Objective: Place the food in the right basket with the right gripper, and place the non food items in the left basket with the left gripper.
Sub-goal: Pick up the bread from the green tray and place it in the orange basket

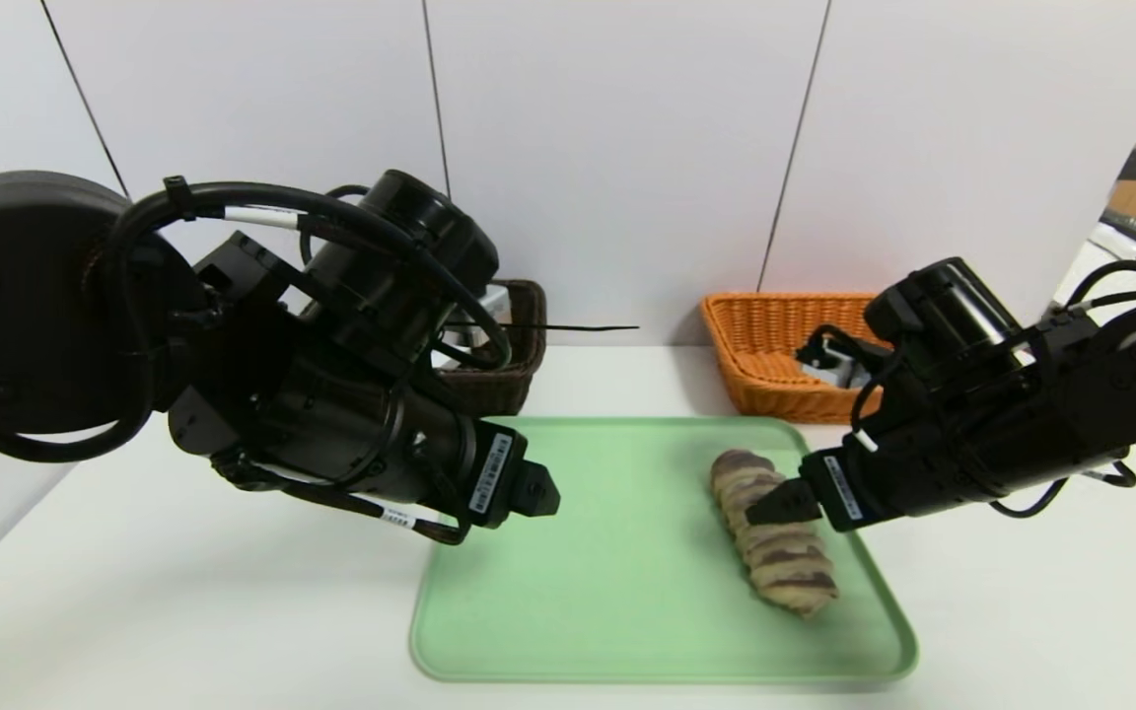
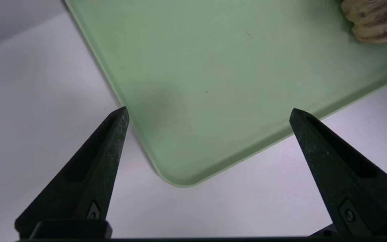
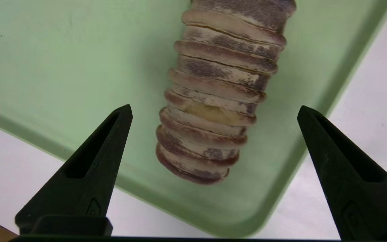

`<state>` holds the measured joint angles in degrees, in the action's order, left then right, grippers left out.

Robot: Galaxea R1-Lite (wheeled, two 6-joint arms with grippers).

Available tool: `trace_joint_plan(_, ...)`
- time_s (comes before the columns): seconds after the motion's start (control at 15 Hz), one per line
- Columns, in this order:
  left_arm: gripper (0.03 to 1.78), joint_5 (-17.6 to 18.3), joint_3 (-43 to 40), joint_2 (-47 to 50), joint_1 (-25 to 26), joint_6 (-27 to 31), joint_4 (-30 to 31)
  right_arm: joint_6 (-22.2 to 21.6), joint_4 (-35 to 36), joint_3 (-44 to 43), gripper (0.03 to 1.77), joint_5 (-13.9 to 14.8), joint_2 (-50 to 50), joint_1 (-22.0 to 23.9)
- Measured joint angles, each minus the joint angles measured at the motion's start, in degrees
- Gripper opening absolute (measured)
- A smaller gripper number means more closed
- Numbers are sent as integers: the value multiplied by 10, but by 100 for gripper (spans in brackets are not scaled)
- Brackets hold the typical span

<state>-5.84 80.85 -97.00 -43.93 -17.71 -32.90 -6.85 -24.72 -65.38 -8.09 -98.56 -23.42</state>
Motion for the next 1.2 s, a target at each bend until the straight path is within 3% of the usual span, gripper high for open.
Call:
trace_joint_plan(0.2, 169, 1, -1, -5, 0, 0, 19, -10, -15, -23, 170, 18, -23, -15)
trace_joint_plan(0.47, 169, 1, 1, -11, 0, 2, 23, -10, -18, -27, 170, 70, -46, -28)
trace_joint_plan(1.2, 169, -1, -2, -19, 0, 2, 36, -35, -14, -36, 170, 83, -82, -50)
